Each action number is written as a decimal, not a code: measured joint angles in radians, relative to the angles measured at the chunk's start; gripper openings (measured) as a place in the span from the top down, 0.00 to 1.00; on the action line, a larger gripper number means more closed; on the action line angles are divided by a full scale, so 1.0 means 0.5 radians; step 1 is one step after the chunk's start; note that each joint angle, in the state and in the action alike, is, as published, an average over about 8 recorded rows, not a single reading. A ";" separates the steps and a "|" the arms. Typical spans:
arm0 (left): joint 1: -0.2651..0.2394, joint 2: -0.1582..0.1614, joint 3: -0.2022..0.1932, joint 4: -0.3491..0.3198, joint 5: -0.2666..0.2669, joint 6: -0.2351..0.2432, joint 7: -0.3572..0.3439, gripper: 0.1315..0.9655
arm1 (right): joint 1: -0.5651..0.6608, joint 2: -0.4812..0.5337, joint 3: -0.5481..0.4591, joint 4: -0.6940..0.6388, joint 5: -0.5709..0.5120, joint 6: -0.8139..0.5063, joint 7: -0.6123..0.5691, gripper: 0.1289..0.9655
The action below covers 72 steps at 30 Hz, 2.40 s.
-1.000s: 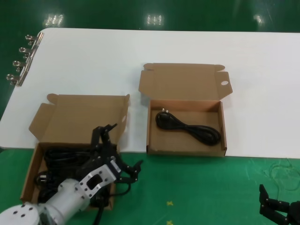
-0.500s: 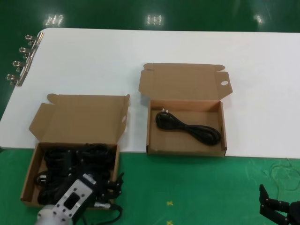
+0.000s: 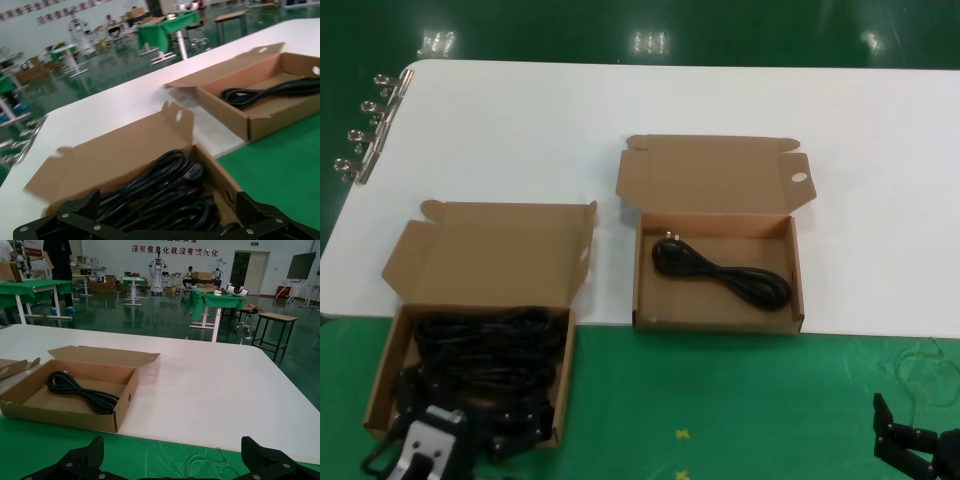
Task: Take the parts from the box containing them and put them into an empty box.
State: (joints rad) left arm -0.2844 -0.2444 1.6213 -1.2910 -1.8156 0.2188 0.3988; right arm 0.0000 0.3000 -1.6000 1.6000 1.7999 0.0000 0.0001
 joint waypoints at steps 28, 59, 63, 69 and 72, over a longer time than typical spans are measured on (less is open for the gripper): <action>0.497 -0.097 -0.037 -0.540 0.027 -0.382 -0.697 0.00 | 0.000 0.000 0.000 0.000 0.000 0.000 0.000 0.00; 0.497 -0.097 -0.037 -0.540 0.027 -0.382 -0.697 0.00 | 0.000 0.000 0.000 0.000 0.000 0.000 0.000 0.00; 0.497 -0.097 -0.037 -0.540 0.027 -0.382 -0.697 0.00 | 0.000 0.000 0.000 0.000 0.000 0.000 0.000 0.00; 0.497 -0.097 -0.037 -0.540 0.027 -0.382 -0.697 0.00 | 0.000 0.000 0.000 0.000 0.000 0.000 0.000 0.00; 0.497 -0.097 -0.037 -0.540 0.027 -0.382 -0.697 0.00 | 0.000 0.000 0.000 0.000 0.000 0.000 0.000 0.00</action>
State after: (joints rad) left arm -0.0359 -0.2930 1.6027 -1.5610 -1.8020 0.0276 0.0503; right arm 0.0000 0.3000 -1.6000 1.6000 1.8000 0.0000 0.0000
